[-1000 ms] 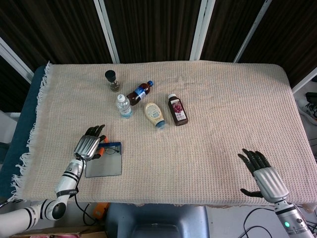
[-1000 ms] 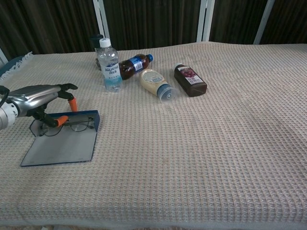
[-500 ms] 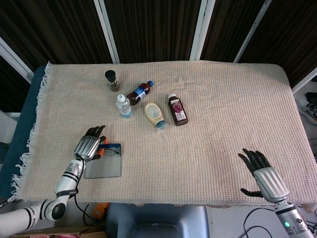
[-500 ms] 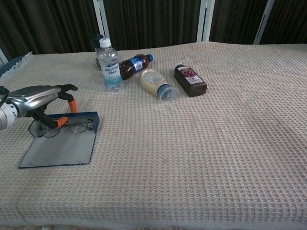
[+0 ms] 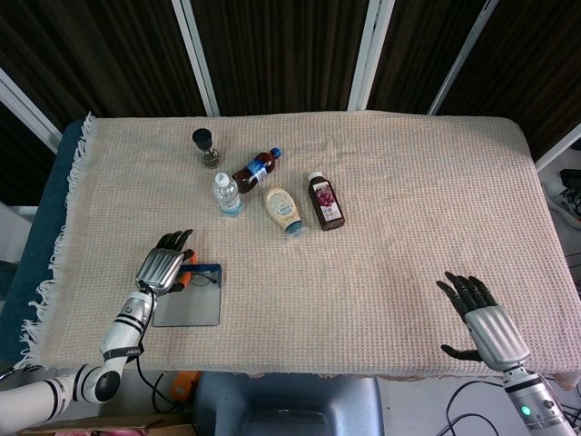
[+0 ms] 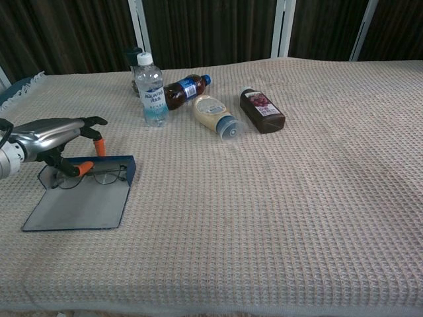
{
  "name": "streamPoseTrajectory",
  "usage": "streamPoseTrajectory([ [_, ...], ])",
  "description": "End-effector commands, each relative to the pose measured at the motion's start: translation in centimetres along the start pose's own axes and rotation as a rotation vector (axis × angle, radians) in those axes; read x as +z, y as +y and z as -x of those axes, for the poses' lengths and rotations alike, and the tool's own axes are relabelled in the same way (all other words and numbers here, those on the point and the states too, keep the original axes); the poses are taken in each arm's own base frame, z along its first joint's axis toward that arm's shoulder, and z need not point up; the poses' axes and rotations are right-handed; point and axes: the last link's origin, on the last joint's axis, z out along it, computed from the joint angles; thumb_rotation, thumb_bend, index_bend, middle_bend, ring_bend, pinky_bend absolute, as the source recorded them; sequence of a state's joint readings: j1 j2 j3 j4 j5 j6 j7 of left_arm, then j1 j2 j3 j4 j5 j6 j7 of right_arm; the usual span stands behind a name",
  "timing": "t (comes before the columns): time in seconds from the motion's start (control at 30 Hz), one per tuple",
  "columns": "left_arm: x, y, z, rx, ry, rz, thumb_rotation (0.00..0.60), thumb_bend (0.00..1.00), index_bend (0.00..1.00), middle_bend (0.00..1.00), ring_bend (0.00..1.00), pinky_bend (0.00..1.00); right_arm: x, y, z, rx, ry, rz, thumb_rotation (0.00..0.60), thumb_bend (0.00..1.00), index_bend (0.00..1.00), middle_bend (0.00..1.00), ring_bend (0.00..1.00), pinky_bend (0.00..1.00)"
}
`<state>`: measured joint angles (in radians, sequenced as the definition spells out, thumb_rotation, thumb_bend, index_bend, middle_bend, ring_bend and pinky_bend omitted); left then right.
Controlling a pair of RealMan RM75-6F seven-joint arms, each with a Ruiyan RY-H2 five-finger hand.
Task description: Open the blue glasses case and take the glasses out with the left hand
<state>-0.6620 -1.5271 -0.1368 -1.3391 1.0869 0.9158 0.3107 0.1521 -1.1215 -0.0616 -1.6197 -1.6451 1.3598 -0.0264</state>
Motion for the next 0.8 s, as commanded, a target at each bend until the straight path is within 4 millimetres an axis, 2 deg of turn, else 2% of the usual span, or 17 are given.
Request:
streamPoseTrajectory([
  [0.03,0.0,0.0,0.0,0.0,0.0,0.0,0.6,0.43,0.51,0.0,0.0,0.1,0.0,0.0,0.0,0.0,0.0,0.0,0.6,0.19,0.0,0.0,0.0,0.0],
  [0.53,0.0,0.0,-0.1,-0.008,0.024,0.008,0.6,0.44,0.59,0.0,0.0,0.1,0.0,0.0,0.0,0.002,0.001,-0.001,0.6,0.19,0.0,0.0,0.0,0.0],
  [0.8,-0.2,0.1,-1.3,-0.027,0.102,0.022,0.6,0.44,0.61,0.0,0.0,0.1,0.0,0.0,0.0,0.003,0.0,-0.002,0.6,0.19,0.0,0.0,0.0,0.0],
])
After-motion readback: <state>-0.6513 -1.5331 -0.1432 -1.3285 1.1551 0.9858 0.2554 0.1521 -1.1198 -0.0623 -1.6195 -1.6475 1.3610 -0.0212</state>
